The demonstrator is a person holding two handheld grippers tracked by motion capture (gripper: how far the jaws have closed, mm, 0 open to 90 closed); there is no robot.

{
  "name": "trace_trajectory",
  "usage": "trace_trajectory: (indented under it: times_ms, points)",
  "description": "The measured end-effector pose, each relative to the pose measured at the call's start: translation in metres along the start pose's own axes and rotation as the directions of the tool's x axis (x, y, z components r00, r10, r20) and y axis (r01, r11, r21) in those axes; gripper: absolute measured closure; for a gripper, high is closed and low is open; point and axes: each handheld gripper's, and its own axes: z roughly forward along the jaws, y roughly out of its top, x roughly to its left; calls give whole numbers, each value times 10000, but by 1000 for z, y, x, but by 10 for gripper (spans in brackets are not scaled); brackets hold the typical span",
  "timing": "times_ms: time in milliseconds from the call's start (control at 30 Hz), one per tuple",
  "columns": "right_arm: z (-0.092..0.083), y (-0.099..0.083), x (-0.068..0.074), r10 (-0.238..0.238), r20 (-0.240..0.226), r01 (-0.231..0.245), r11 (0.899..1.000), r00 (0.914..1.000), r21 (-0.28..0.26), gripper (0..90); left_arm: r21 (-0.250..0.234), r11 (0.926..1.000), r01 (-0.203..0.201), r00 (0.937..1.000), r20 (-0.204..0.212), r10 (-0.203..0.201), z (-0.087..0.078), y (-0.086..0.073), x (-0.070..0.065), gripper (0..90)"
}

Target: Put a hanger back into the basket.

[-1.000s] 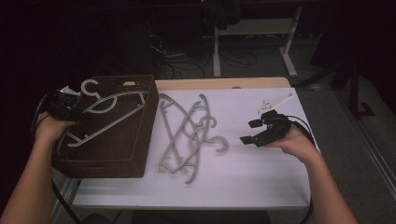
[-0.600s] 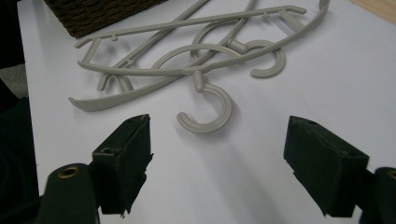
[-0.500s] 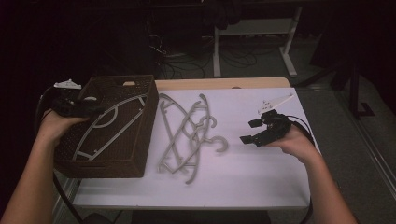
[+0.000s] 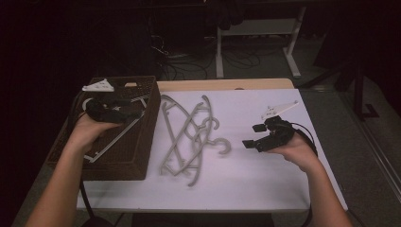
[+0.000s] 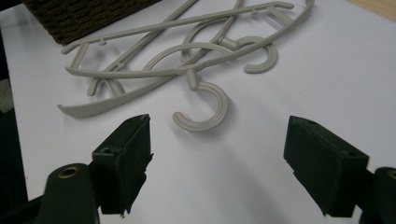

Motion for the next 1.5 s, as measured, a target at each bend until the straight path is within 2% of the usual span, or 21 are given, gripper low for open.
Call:
trace_trajectory:
  times_ms: [133,267,400,500,600,667,700,733,767,833,900,933,1067,1133,1200,1267,1500]
  points:
    - [3,-6,4,170,92,-169,9998,9998,-93,221,-114,9994,-316,9985,441,321,16,6,-29,267]
    - [7,-9,6,238,153,-238,9997,9996,-17,222,-142,9990,-424,9954,853,435,36,6,-55,395]
    - [9,-11,8,234,109,-234,9997,9997,29,222,336,9965,-763,9922,1011,726,59,0,-77,551]
    - [10,-12,8,262,81,-262,9996,9996,52,222,757,9933,-879,9908,1094,793,77,-9,-90,658]
    - [12,-14,8,294,82,-295,9995,9995,106,222,1345,9852,-1058,9902,1055,919,96,-20,-100,786]
    - [12,-15,8,306,54,-307,9995,9995,85,222,2069,9639,-1678,9858,421,1626,106,-23,-109,855]
    - [13,-15,7,317,55,-318,9995,9995,84,222,2080,9653,-1578,9874,416,1524,108,-24,-112,877]
    - [13,-15,8,313,73,-314,9995,9995,103,222,2028,9698,-1357,9900,656,1248,111,-26,-114,891]
    - [13,-16,8,314,63,-314,9994,9995,107,222,2126,9680,-1332,9902,697,1209,116,-28,-117,897]
    - [14,-16,8,297,46,-298,9995,9995,122,222,2425,9600,-1400,9898,585,1295,125,-35,-120,900]
    - [14,-16,8,287,43,-288,9995,9996,138,222,2648,9561,-1253,9918,559,1145,133,-41,-119,900]
    - [14,-16,8,273,39,-274,9995,9996,147,222,2800,9514,-1283,9917,475,1197,136,-44,-119,900]
    - [14,-16,8,252,41,-252,9996,9997,123,222,3391,9350,-1043,9945,445,949,148,-55,-114,900]
    - [14,-17,8,276,19,-276,9995,9996,145,222,3708,9235,-980,9947,647,796,153,-59,-113,900]
    - [14,-17,8,286,27,-287,9995,9996,152,222,3893,9158,-984,9939,845,709,156,-61,-114,900]
    - [15,-17,8,278,21,-279,9995,9996,162,222,3987,9118,-981,9931,989,636,159,-61,-116,900]
    - [13,-17,8,275,23,-275,9996,9996,112,222,3779,9215,-892,9852,1694,259,166,-56,-126,900]
